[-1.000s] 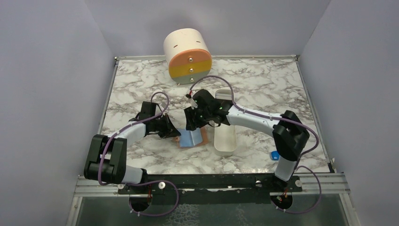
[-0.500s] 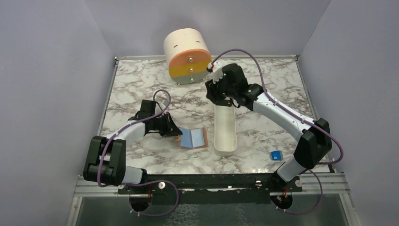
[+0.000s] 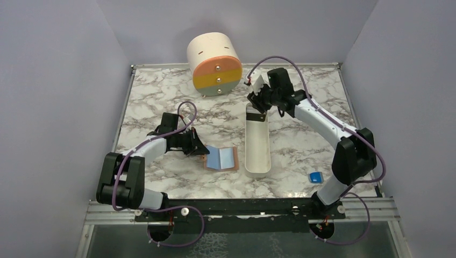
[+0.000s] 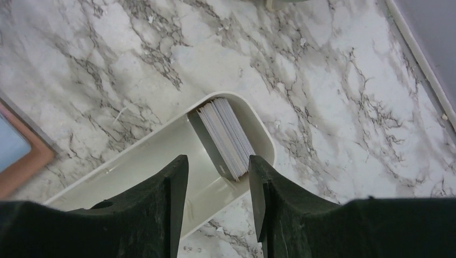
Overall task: Put the credit cards into the card holder
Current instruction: Pick up the credit card from the storage box, then insert the credit card into the card holder.
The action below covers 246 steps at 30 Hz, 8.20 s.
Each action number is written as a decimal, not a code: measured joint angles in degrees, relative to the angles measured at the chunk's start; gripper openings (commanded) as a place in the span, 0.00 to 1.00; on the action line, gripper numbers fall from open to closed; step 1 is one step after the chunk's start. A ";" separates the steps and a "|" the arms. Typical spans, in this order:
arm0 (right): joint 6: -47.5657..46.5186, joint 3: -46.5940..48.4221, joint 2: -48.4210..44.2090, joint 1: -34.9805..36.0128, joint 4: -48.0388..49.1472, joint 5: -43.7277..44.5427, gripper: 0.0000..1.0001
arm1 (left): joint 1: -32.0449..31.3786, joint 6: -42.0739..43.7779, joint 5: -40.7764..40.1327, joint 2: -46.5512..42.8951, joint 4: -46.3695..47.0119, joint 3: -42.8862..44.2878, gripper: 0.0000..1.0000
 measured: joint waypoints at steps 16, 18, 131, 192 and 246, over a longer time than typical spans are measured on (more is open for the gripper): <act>-16.46 -7.30 5.88 -1.11 8.41 -6.27 0.45 | -0.13 0.00 2.67 1.46 0.04 0.00 0.00; -17.73 -8.24 5.95 -1.11 10.21 -6.23 0.45 | -0.26 0.02 2.69 1.46 0.02 0.00 0.00; 28.13 -9.44 -19.78 0.94 5.22 5.07 0.01 | -0.76 -6.86 -4.09 -0.13 2.99 -3.21 0.00; 65.75 -1.57 11.43 26.25 -6.99 9.68 0.01 | -0.76 -4.87 -12.72 1.99 -1.38 -1.68 0.33; 64.11 -8.96 9.94 21.77 0.46 1.18 0.01 | -1.51 -4.68 -15.78 3.08 -3.21 -0.83 0.00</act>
